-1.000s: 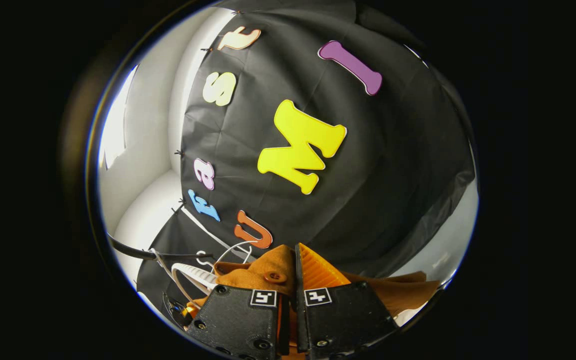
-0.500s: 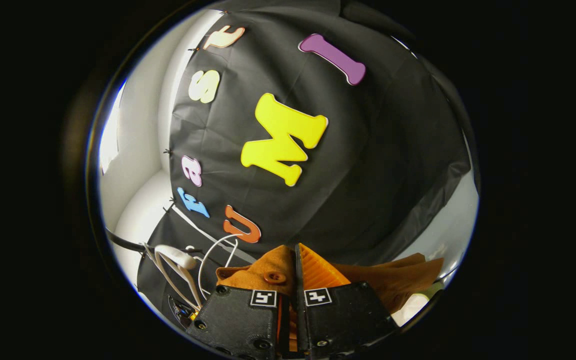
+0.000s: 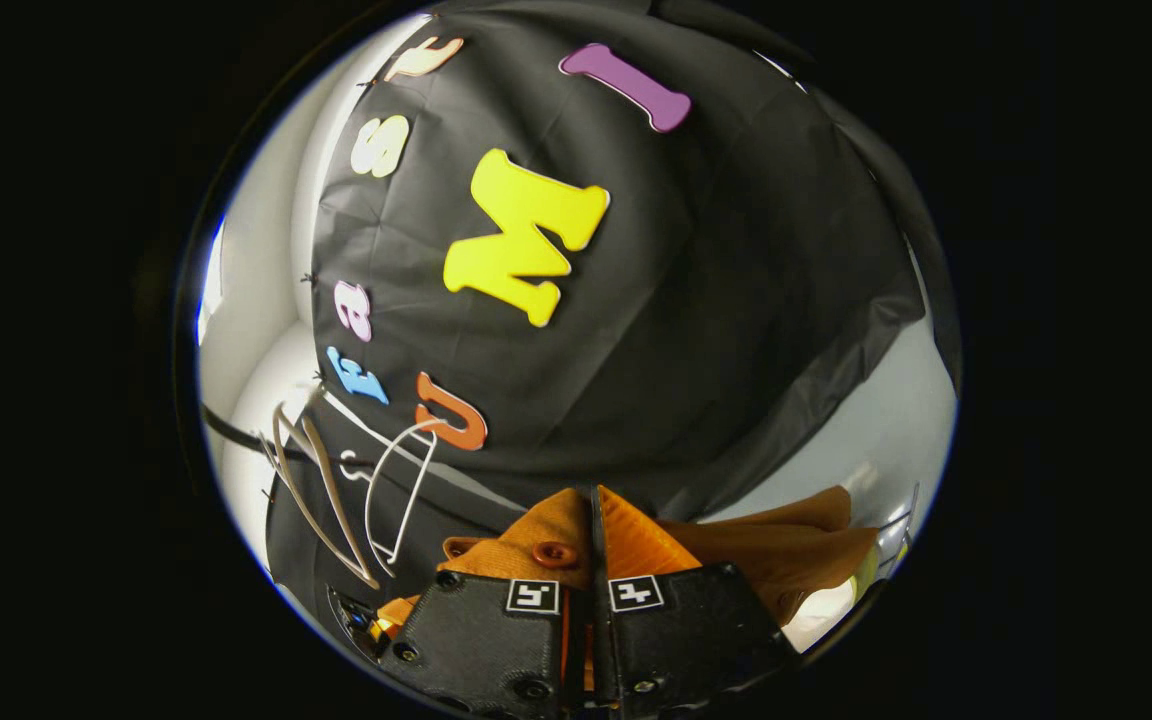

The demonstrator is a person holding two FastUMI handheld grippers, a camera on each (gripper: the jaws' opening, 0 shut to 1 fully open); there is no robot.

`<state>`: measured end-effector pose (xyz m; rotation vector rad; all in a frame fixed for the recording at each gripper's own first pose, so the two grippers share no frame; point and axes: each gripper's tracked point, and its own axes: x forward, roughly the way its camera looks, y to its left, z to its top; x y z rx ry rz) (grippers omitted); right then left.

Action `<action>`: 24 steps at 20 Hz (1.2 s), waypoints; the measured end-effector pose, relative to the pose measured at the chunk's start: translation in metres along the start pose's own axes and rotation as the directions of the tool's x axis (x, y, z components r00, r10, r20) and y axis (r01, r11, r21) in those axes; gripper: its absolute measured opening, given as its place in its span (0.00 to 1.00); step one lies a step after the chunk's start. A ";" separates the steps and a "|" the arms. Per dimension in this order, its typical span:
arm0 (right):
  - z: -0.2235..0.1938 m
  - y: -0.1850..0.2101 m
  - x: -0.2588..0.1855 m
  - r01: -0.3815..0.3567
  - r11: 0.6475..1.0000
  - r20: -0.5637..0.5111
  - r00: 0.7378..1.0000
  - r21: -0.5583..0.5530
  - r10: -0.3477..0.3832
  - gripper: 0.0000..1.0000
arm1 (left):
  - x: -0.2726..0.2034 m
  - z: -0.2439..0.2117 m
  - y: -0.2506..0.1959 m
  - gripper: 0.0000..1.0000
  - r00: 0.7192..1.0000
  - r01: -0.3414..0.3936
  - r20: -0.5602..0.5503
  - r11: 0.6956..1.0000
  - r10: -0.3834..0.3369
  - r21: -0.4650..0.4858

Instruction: Grasp the clothes on the hanger with both hands and then place them into the laundry hamper below.

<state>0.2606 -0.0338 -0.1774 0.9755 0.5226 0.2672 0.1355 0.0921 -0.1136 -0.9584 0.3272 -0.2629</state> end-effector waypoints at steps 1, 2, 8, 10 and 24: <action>-0.008 -0.001 0.000 0.002 1.000 -0.011 1.000 0.002 -0.002 0.03 | -0.001 -0.007 -0.004 0.08 1.000 0.009 -0.005 1.000 -0.009 0.000; -0.017 -0.001 -0.003 0.004 1.000 -0.023 1.000 0.002 -0.004 0.03 | -0.004 -0.016 -0.008 0.07 1.000 0.018 -0.014 1.000 -0.018 -0.003; -0.068 0.012 -0.019 -0.005 1.000 -0.086 0.996 0.000 0.005 0.03 | -0.023 -0.050 -0.027 0.08 0.993 0.083 -0.091 0.996 -0.079 0.037; -0.084 0.018 -0.024 -0.006 1.000 -0.099 0.995 -0.013 0.005 0.03 | -0.025 -0.058 -0.042 0.08 0.987 0.117 -0.117 0.992 -0.110 0.052; -0.161 0.102 -0.074 -0.028 0.989 -0.061 0.998 -0.144 0.019 0.02 | -0.025 -0.112 -0.137 0.08 0.889 0.375 -0.335 0.916 -0.313 0.139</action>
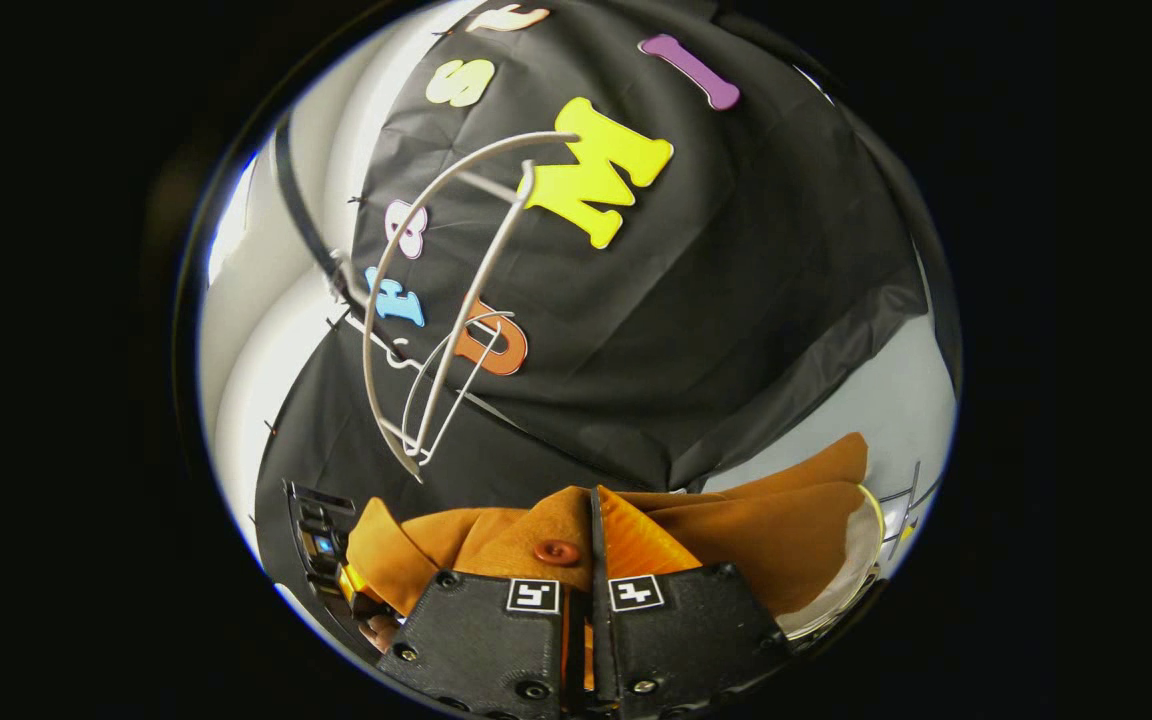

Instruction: Grasp the clothes on the hanger with both hands and then place them into the laundry hamper below.

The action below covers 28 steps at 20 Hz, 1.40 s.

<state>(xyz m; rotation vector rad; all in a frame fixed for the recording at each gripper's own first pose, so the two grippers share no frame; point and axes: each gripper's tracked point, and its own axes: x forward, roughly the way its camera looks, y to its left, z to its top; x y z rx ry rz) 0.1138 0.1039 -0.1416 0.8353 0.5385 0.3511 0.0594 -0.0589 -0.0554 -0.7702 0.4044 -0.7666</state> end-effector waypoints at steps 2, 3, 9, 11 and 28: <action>-0.003 0.015 -0.004 -0.007 1.000 0.005 1.000 -0.009 0.007 0.01 | 0.001 0.002 -0.015 0.07 0.999 0.041 -0.019 0.999 -0.041 0.015; -0.003 0.023 -0.008 -0.016 1.000 0.013 1.000 -0.014 0.016 0.01 | 0.003 0.004 -0.025 0.08 0.998 0.065 -0.022 0.998 -0.064 0.026; 0.018 0.079 -0.033 -0.126 0.990 0.047 0.991 -0.065 0.129 0.01 | 0.004 0.041 -0.076 0.08 0.985 0.171 0.019 0.979 -0.174 0.114; 0.025 0.094 -0.041 -0.165 0.983 0.050 0.984 -0.085 0.170 0.01 | 0.001 0.047 -0.093 0.07 0.979 0.190 0.043 0.972 -0.198 0.135; -0.040 -0.083 -0.016 0.129 0.992 -0.118 0.985 -0.010 -0.129 0.01 | 0.030 -0.079 0.063 0.08 0.962 -0.242 -0.135 0.970 0.238 -0.017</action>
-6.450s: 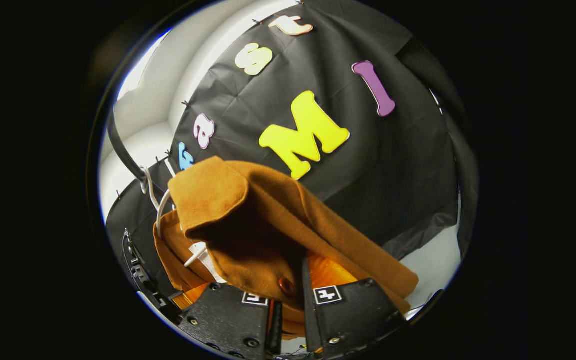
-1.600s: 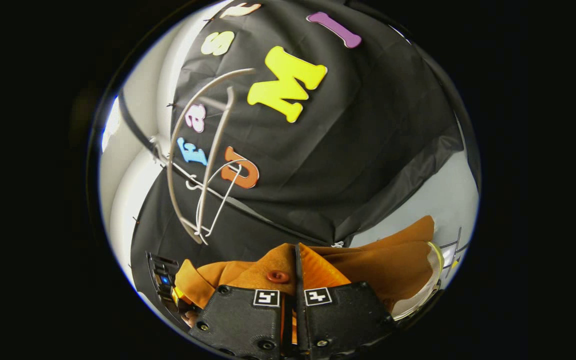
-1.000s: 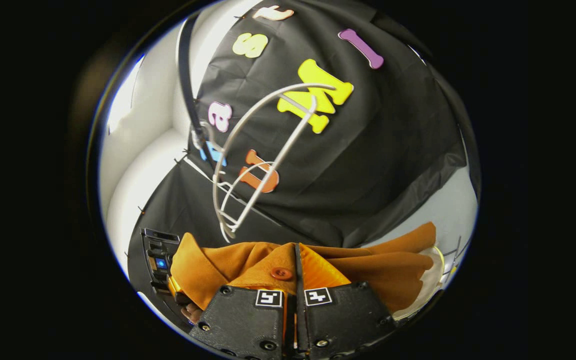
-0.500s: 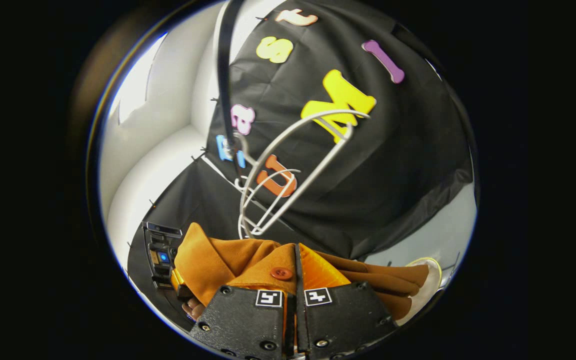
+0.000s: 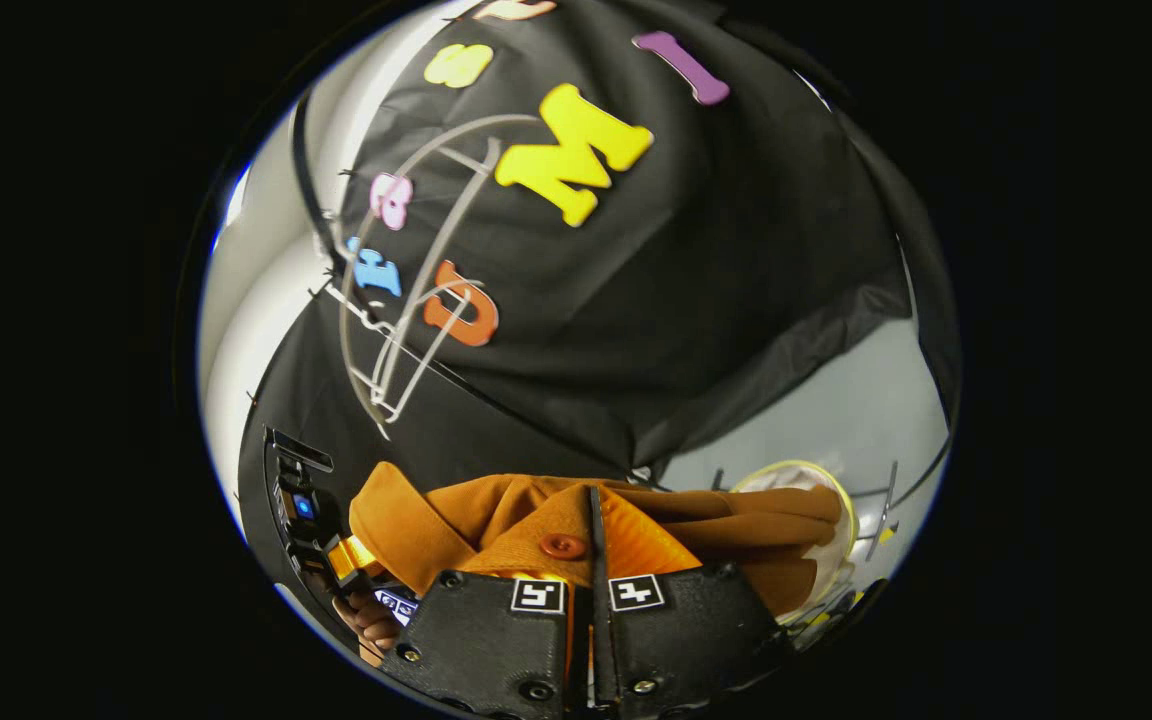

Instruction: Grasp the clothes on the hanger with both hands and then place them into the laundry hamper below.

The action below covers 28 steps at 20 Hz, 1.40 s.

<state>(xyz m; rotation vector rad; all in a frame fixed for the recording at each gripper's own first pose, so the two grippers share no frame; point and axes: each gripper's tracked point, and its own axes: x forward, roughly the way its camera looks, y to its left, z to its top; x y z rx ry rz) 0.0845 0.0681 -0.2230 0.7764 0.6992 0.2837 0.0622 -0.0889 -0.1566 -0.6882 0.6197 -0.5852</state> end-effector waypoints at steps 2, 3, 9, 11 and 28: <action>-0.007 -0.015 0.009 0.036 0.999 -0.034 0.999 0.001 -0.036 0.01 | 0.013 -0.017 0.008 0.08 0.999 -0.021 -0.032 0.999 0.020 -0.026; -0.011 -0.021 0.015 0.053 0.999 -0.050 0.997 0.005 -0.053 0.01 | 0.019 -0.024 0.011 0.08 0.998 -0.032 -0.046 0.999 0.030 -0.031; -0.026 -0.081 0.039 0.189 0.982 -0.091 0.978 -0.007 -0.189 0.01 | 0.047 -0.056 0.045 0.08 0.982 -0.143 -0.127 0.989 0.137 -0.038; -0.036 -0.101 0.049 0.244 0.970 -0.133 0.961 0.002 -0.241 0.01 | 0.041 -0.069 0.044 0.09 0.967 -0.184 -0.186 0.982 0.173 -0.043; -0.054 -0.175 0.059 0.582 0.808 -0.145 0.795 -0.092 -0.589 0.25 | 0.036 -0.141 0.107 0.26 0.735 -0.396 -0.495 0.886 0.463 0.242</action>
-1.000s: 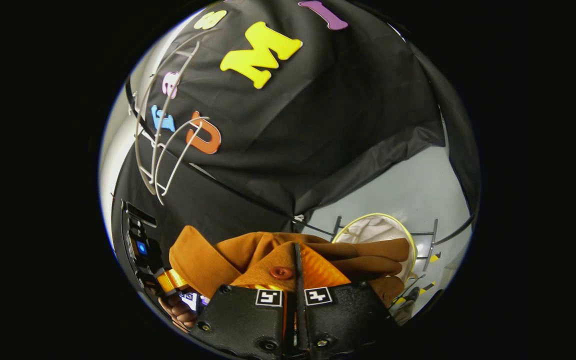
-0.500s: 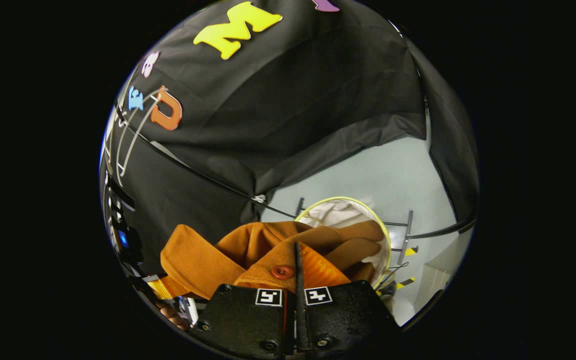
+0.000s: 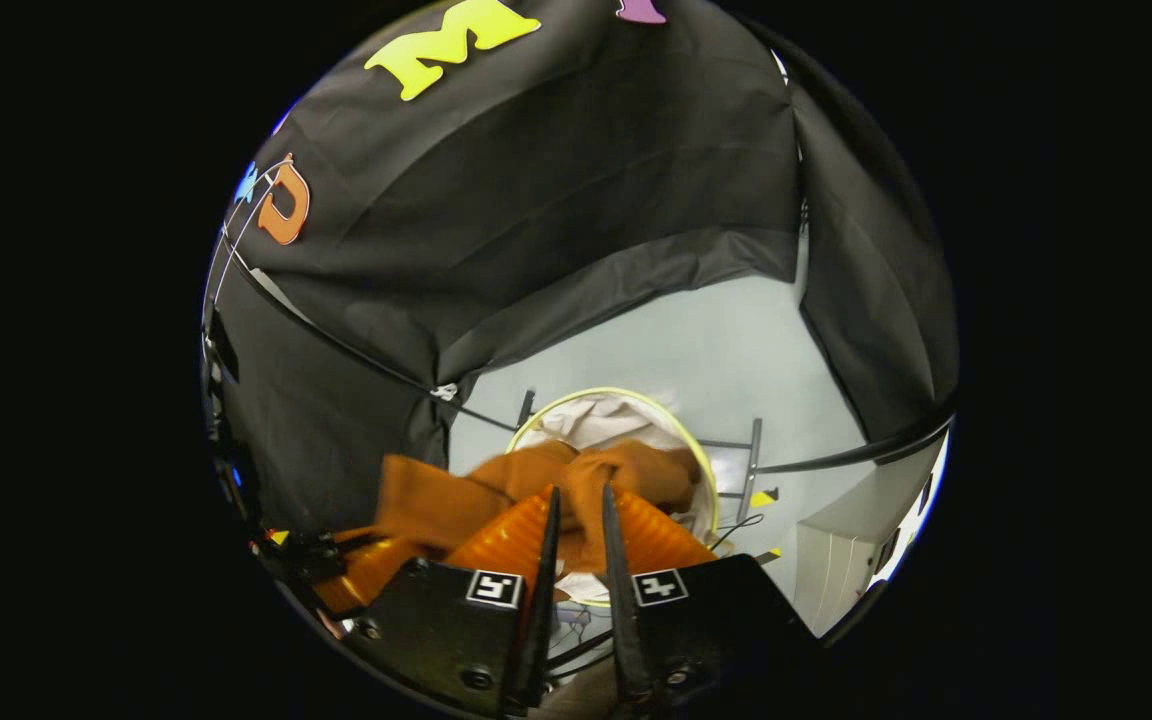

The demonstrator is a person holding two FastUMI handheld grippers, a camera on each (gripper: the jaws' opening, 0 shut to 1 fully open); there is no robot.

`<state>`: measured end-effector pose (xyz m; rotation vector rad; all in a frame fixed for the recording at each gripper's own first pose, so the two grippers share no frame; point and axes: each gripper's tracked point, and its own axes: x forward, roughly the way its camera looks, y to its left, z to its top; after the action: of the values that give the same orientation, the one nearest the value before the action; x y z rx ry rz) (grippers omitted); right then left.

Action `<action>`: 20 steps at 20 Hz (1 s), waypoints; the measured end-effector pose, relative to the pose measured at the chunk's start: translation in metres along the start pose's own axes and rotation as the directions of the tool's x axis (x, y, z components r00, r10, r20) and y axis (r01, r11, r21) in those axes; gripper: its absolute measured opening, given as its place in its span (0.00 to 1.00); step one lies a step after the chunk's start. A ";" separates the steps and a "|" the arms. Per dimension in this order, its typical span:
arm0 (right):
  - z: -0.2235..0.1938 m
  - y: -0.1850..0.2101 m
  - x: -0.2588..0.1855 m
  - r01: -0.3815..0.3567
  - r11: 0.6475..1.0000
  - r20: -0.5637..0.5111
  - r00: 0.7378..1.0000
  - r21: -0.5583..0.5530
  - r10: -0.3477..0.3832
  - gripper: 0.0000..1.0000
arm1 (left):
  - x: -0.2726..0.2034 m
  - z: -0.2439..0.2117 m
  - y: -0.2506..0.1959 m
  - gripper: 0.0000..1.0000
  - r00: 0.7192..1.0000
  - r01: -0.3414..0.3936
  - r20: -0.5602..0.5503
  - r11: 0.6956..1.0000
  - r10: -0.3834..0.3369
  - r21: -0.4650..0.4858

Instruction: Grasp the clothes on the hanger with both hands and then place them into the laundry hamper below.

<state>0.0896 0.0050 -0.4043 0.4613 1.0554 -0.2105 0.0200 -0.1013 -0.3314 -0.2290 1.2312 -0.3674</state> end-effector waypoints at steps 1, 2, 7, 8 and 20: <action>-0.001 -0.002 -0.005 0.006 1.000 0.007 1.000 0.007 -0.006 0.28 | 0.000 -0.003 -0.005 0.39 1.000 0.024 -0.002 0.999 -0.024 -0.020; -0.004 -0.006 -0.011 0.015 1.000 0.012 1.000 0.016 -0.015 0.36 | -0.003 -0.003 -0.007 0.53 0.999 0.037 -0.003 0.999 -0.037 -0.032; -0.020 -0.039 -0.040 0.132 0.990 0.066 0.989 0.051 -0.135 0.58 | -0.011 -0.011 0.031 0.98 0.997 -0.052 0.052 0.999 0.052 0.003; -0.023 -0.043 -0.048 0.149 0.988 0.079 0.985 0.035 -0.152 0.64 | -0.017 -0.012 0.037 1.00 0.995 -0.075 0.069 0.997 0.074 0.007; 0.010 -0.071 -0.286 0.166 0.946 0.564 0.826 -0.279 0.021 0.64 | -0.240 -0.031 0.006 0.97 0.760 -0.208 0.599 0.968 0.251 -0.142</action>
<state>-0.0681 -0.0778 -0.1689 0.0481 0.5054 -0.2221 -0.0765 -0.0007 -0.1338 -0.2271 0.6072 -0.0193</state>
